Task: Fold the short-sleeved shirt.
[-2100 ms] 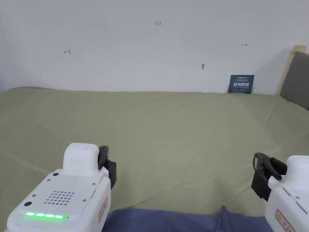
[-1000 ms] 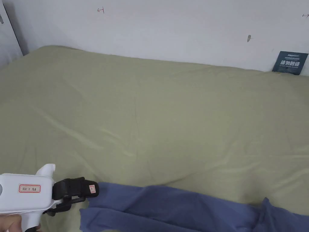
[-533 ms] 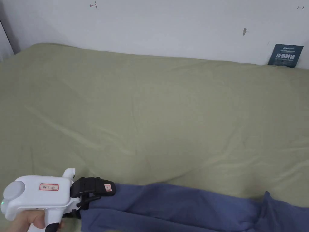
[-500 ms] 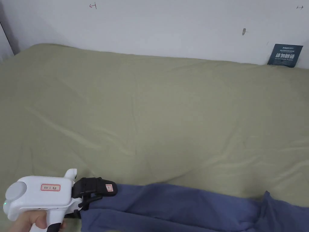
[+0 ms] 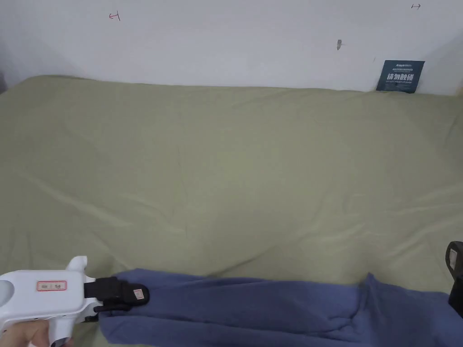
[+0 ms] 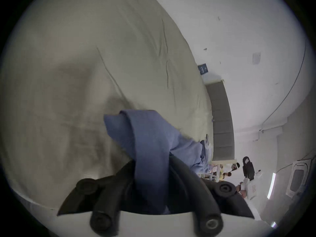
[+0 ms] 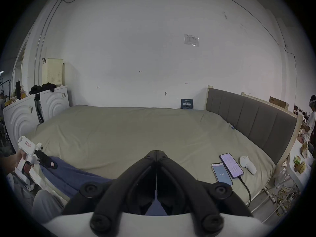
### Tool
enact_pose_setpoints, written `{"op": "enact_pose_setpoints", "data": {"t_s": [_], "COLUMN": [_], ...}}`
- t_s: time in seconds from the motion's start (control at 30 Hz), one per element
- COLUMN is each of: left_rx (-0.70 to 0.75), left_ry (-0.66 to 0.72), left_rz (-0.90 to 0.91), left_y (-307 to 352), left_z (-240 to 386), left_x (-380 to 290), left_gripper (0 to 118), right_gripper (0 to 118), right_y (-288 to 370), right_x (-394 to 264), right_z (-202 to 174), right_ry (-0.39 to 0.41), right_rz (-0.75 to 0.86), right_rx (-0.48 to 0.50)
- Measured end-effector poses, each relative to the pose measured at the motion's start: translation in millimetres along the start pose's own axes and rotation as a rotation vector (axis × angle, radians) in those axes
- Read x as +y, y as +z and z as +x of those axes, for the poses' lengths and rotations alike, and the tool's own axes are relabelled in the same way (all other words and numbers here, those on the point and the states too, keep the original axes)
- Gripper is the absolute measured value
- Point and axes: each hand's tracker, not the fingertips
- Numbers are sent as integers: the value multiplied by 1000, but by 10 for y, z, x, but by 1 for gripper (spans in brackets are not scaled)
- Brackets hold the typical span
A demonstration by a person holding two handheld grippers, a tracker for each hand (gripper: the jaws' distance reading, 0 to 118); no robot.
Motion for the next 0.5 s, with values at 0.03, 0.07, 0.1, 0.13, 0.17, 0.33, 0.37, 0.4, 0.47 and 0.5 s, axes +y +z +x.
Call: {"op": "enact_pose_setpoints", "data": {"t_s": [0.03, 0.07, 0.1, 0.13, 0.17, 0.33, 0.37, 0.4, 0.47, 0.5], "left_rx": [1, 19, 41, 46, 71, 146, 160, 222, 292, 322], "left_ry": [-3, -15, -22, -13, 0, -39, -42, -98, -189, -223], "left_rz": [6, 19, 44, 53, 97, 149, 148, 139, 123, 120], "left_y": [97, 204, 321, 448, 583, 989, 987, 971, 889, 824], "left_z": [-2, -1, 49, 26, 6, 186, 297, 414, 698, 862], "left_x": [4, 2, -37, -37, -33, -86, -104, -139, -219, -244], "left_gripper": [9, 9, 9, 9, 9, 9, 9, 9, 9, 9], "right_gripper": [3, 3, 3, 3, 3, 3, 3, 3, 3, 3], "right_y": [3, 5, 1, -7, -12, -34, -34, -34, -27, -15], "right_x": [5, 9, 22, 28, 30, 73, 84, 91, 120, 133], "right_z": [1, 4, 12, 14, 11, 4, 1, -1, -4, -4], "right_ry": [-1, -2, -4, -3, 4, 43, 42, 41, 42, 41], "right_rz": [6, 11, 10, 10, 15, 27, 33, 42, 55, 66], "right_rx": [2, 5, 13, 24, 31, 50, 50, 51, 51, 48]}}
